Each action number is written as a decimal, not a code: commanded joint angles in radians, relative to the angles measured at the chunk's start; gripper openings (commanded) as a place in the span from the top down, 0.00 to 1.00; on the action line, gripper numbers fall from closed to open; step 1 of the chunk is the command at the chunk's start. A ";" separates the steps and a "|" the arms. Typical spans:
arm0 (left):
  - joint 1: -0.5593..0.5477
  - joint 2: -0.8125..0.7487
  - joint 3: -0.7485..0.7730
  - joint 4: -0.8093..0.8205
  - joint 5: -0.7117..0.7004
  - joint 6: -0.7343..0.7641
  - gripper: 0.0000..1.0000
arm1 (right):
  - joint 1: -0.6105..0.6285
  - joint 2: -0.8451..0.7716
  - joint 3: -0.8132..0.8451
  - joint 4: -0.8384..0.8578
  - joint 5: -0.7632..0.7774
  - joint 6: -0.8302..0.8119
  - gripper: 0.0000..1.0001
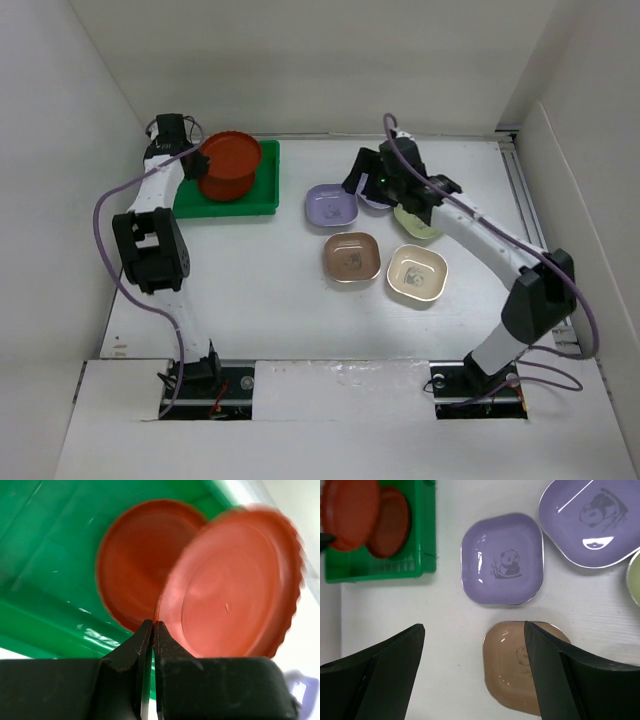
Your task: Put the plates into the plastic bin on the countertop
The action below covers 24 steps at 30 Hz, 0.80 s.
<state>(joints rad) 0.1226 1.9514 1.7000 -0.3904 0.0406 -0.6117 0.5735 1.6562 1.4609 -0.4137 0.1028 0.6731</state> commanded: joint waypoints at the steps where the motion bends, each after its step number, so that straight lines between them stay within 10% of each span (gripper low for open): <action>1: -0.001 0.061 0.134 -0.076 -0.059 -0.006 1.00 | -0.024 -0.148 -0.052 0.055 -0.023 -0.039 0.14; 17: -0.001 0.204 0.227 -0.220 -0.265 -0.025 1.00 | -0.141 -0.431 -0.217 0.046 -0.095 -0.090 0.14; 22: -0.001 0.155 0.227 -0.200 -0.226 -0.025 0.34 | -0.141 -0.440 -0.247 0.046 -0.113 -0.109 0.13; 24: -0.001 0.114 0.208 -0.177 -0.173 -0.014 0.23 | -0.150 -0.440 -0.258 0.065 -0.124 -0.109 0.12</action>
<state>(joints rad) 0.1200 2.1605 1.8877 -0.5846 -0.1741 -0.6327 0.4343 1.2362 1.2163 -0.3965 0.0048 0.5880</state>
